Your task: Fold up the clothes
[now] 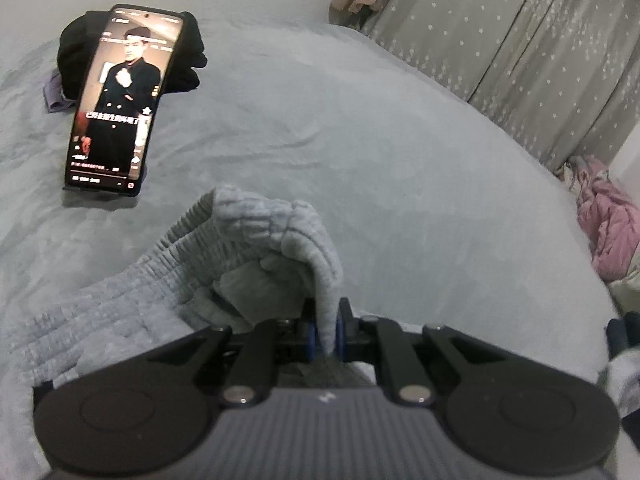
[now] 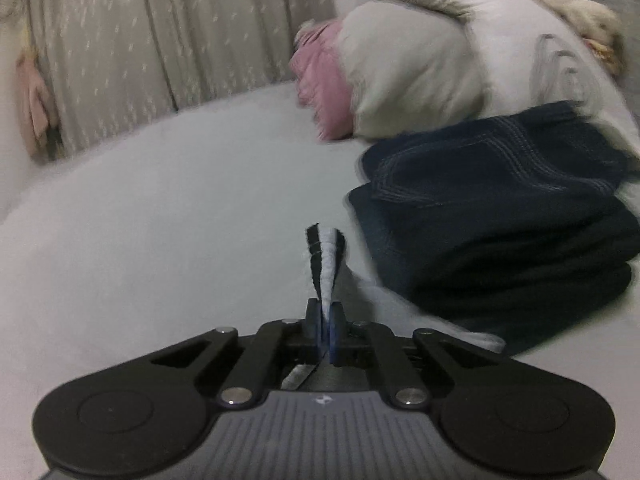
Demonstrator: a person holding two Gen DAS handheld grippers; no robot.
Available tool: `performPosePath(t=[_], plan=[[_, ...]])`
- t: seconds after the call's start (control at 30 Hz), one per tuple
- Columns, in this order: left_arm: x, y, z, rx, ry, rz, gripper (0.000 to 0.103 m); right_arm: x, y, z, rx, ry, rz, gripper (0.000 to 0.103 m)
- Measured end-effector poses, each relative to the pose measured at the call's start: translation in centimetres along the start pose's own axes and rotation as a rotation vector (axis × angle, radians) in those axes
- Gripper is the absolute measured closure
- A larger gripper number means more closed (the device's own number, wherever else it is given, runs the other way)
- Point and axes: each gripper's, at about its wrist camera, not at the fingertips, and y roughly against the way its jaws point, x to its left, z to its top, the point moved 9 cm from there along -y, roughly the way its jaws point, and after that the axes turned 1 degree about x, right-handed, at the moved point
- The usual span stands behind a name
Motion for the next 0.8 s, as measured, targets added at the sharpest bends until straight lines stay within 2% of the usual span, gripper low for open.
performPosePath(t=[0.13, 0.33, 0.53, 0.67, 0.8], plan=[[1.9, 1.1, 0.2, 0.018, 0.052, -0.037, 0.095, -5.4, 6.3, -1.6, 0.001, -0.095, 0.050, 0.100], [4.4, 3.3, 0.4, 0.006, 0.075, -0.066, 0.095, -10.6, 11.0, -5.1, 0.020, -0.177, 0.093, 0.100], [6.0, 5.6, -0.3, 0.016, 0.074, -0.114, 0.095, -14.1, 13.4, -7.8, 0.028, -0.290, 0.161, 0.100], [7.1, 7.5, -1.3, 0.022, 0.056, -0.142, 0.096, -15.7, 15.2, -8.7, 0.016, -0.328, 0.186, 0.100], [8.5, 9.1, -2.5, 0.033, 0.029, -0.145, 0.096, -16.9, 18.4, -11.3, 0.010, -0.342, 0.217, 0.100]])
